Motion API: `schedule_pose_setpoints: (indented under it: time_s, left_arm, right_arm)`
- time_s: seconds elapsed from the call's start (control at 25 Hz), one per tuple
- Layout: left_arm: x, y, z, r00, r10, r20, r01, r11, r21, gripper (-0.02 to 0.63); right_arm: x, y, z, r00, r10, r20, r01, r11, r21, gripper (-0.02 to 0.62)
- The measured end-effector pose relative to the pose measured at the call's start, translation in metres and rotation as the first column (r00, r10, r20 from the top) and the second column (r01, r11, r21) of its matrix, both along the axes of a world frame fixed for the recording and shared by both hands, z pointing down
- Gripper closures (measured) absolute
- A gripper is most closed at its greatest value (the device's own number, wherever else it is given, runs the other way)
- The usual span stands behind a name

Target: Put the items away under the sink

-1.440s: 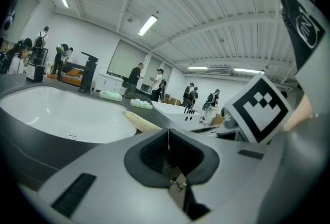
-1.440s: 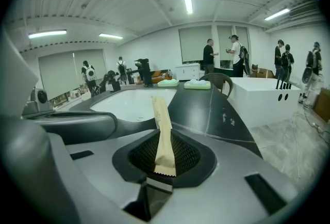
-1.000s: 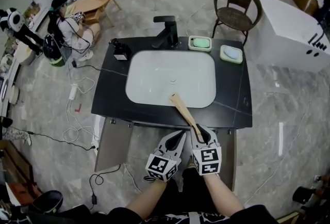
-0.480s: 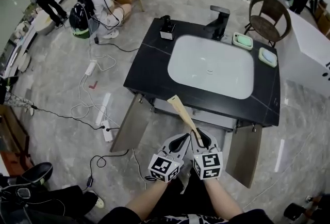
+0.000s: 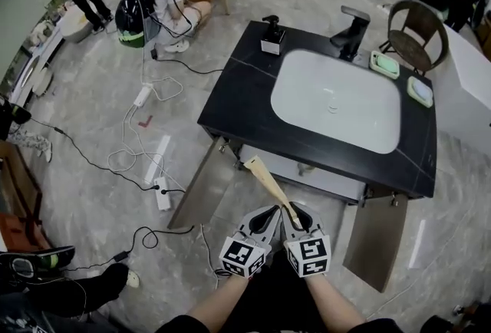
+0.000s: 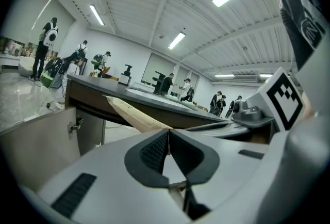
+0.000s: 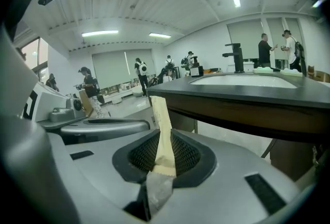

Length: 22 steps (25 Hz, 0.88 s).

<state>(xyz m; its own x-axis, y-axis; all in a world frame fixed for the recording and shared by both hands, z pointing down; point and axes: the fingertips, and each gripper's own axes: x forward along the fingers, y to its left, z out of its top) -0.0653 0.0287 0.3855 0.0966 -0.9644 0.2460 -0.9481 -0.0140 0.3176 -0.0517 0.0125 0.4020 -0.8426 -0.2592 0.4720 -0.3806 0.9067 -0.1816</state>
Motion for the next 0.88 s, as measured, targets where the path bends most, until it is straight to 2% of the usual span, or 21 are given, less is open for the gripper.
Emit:
schedule_pose_setpoints:
  time_s: [0.16, 0.48, 0.72, 0.88]
  left_arm:
    - [-0.011, -0.011, 0.040, 1.000, -0.006, 0.014, 0.006, 1.000, 0.017, 0.598]
    - [-0.055, -0.042, 0.143, 0.997, -0.040, 0.070, 0.036, 0.997, 0.069, 0.598]
    - [-0.088, -0.071, 0.243, 0.992, -0.096, 0.088, 0.082, 0.986, 0.147, 0.598]
    - [-0.107, -0.096, 0.314, 0.984, -0.113, 0.137, 0.083, 0.976, 0.203, 0.598]
  right_arm:
    - [-0.010, -0.009, 0.041, 1.000, -0.031, 0.001, 0.031, 0.999, 0.008, 0.525]
    - [-0.050, -0.033, 0.145, 0.994, -0.110, 0.000, 0.110, 0.992, 0.057, 0.525]
    - [-0.079, -0.060, 0.248, 0.991, -0.122, 0.045, 0.118, 0.989, 0.085, 0.523]
    - [-0.099, -0.086, 0.324, 0.990, -0.116, 0.082, 0.104, 0.985, 0.137, 0.525]
